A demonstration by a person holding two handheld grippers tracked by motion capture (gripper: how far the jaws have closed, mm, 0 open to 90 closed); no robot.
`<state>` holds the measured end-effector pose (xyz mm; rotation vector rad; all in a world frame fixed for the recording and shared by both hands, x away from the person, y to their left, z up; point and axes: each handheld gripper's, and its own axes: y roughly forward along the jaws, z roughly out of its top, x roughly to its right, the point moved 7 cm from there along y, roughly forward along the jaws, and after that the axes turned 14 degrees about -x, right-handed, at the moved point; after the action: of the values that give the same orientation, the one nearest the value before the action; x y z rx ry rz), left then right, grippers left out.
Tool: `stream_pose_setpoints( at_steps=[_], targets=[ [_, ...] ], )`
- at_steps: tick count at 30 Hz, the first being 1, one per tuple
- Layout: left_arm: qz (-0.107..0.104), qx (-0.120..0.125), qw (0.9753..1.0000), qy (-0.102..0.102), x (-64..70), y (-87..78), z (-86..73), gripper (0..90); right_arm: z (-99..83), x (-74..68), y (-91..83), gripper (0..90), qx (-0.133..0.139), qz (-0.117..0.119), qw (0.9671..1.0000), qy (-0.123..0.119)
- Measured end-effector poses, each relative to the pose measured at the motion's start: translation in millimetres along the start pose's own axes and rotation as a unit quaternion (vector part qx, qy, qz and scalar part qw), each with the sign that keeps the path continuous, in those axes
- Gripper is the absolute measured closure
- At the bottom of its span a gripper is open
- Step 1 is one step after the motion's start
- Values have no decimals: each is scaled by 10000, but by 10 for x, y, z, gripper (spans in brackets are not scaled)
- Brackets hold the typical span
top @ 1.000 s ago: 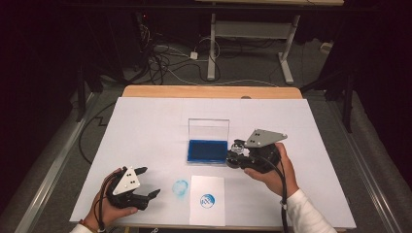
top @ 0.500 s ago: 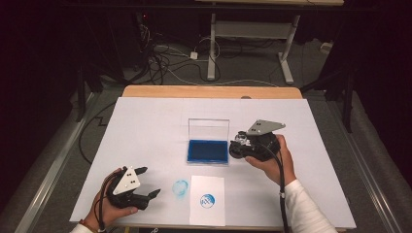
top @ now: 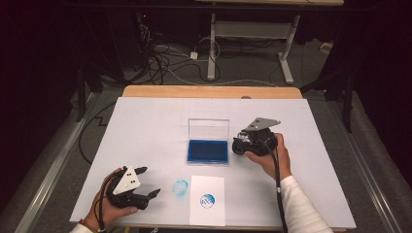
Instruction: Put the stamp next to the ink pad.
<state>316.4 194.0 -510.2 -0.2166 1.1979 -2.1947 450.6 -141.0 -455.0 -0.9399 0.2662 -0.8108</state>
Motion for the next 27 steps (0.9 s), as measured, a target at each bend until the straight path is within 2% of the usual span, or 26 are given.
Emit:
stream_pose_setpoints(
  at_steps=[12,27],
  targets=[
    [-18,-43,10000,27,7,24,2,164,-92,38,193,565,-168,34,9997,147],
    [-16,-59,10000,40,11,24,4,164,-139,5,280,551,-275,23,9995,148]
  ],
)
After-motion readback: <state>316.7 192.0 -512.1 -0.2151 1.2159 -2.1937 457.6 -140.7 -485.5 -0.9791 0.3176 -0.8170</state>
